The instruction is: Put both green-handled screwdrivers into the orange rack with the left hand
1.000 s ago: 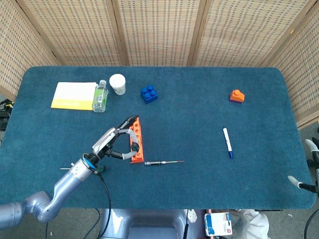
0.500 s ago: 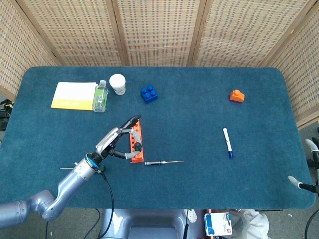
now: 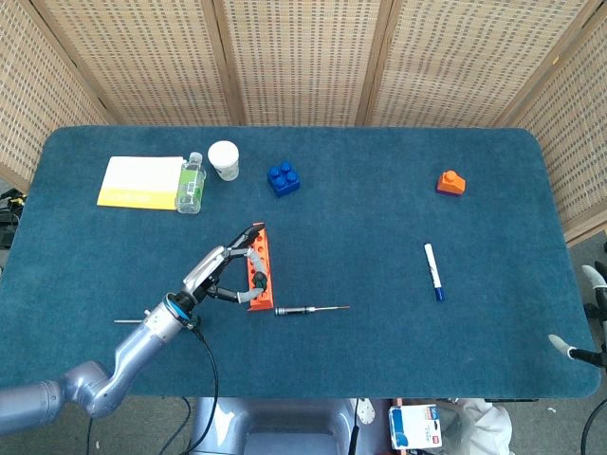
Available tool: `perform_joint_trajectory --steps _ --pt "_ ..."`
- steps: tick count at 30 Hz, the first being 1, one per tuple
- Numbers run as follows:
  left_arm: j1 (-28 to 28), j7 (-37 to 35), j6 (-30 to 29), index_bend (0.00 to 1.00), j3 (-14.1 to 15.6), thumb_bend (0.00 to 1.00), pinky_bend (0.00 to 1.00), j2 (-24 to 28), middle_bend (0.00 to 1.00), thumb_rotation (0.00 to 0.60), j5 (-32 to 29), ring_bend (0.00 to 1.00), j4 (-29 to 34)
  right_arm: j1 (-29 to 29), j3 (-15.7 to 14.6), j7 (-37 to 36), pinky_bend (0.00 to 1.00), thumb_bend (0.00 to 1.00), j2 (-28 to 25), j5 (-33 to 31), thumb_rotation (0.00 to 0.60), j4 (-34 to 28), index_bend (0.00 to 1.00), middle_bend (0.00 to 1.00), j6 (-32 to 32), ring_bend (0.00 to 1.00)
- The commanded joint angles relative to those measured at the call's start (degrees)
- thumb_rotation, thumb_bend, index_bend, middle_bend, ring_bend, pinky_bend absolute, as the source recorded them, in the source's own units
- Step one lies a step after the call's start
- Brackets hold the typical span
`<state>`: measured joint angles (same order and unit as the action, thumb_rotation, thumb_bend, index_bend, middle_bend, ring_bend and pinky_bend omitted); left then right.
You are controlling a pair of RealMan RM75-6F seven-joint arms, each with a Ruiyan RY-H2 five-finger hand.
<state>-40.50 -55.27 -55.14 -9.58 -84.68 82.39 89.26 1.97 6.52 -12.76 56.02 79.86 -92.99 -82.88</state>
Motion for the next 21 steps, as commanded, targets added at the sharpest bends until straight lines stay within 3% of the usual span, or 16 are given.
perform_joint_trajectory --steps 1,21 --pt "0.0 -1.1 0.4 0.56 0.8 0.30 0.00 -1.2 0.00 0.600 0.5 0.00 -1.8 0.0 0.0 -0.1 0.00 0.00 0.0 0.0 0.600 0.1 0.01 0.00 0.1 0.00" --pt "0.7 3.2 -1.6 0.55 1.8 0.32 0.00 -5.7 0.00 0.600 0.6 0.00 -7.3 0.2 0.0 -0.1 0.00 0.00 0.0 -0.3 0.600 0.2 0.01 0.00 0.5 0.00"
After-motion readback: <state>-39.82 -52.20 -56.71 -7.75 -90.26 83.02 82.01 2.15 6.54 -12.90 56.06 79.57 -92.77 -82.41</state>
